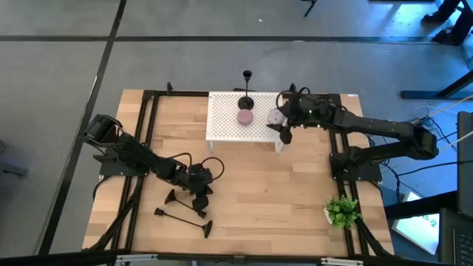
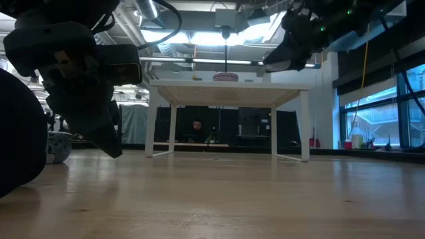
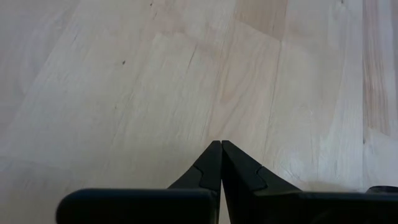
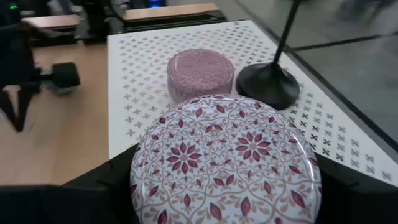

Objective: Pick & Place candle stick holders
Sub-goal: Put the white scented candle on the shelf

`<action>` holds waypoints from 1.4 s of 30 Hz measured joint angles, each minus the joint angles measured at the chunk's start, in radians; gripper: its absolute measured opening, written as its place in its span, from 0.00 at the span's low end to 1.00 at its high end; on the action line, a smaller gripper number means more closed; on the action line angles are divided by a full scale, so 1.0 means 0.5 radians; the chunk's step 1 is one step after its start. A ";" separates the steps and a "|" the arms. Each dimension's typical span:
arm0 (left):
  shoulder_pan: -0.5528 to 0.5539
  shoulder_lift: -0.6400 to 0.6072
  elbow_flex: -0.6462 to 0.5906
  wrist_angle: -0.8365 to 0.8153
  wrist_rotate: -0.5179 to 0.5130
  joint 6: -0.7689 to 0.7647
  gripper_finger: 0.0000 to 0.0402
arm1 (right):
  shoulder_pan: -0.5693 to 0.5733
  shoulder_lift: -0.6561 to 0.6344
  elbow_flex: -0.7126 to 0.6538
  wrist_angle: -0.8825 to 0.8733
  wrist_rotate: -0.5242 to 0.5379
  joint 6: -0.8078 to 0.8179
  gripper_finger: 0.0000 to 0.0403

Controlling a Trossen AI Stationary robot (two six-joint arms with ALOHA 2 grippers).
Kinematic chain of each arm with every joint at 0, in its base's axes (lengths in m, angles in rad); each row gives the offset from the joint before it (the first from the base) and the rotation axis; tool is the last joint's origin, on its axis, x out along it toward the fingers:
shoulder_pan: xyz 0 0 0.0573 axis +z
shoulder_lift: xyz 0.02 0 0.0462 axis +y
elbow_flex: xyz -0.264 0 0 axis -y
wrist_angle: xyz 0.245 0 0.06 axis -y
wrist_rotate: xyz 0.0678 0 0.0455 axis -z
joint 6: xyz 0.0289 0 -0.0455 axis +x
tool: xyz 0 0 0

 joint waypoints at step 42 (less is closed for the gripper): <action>-0.068 0.000 0.000 0.660 -0.168 0.280 0.01 | -0.876 0.543 0.002 0.607 -1.092 -0.465 0.72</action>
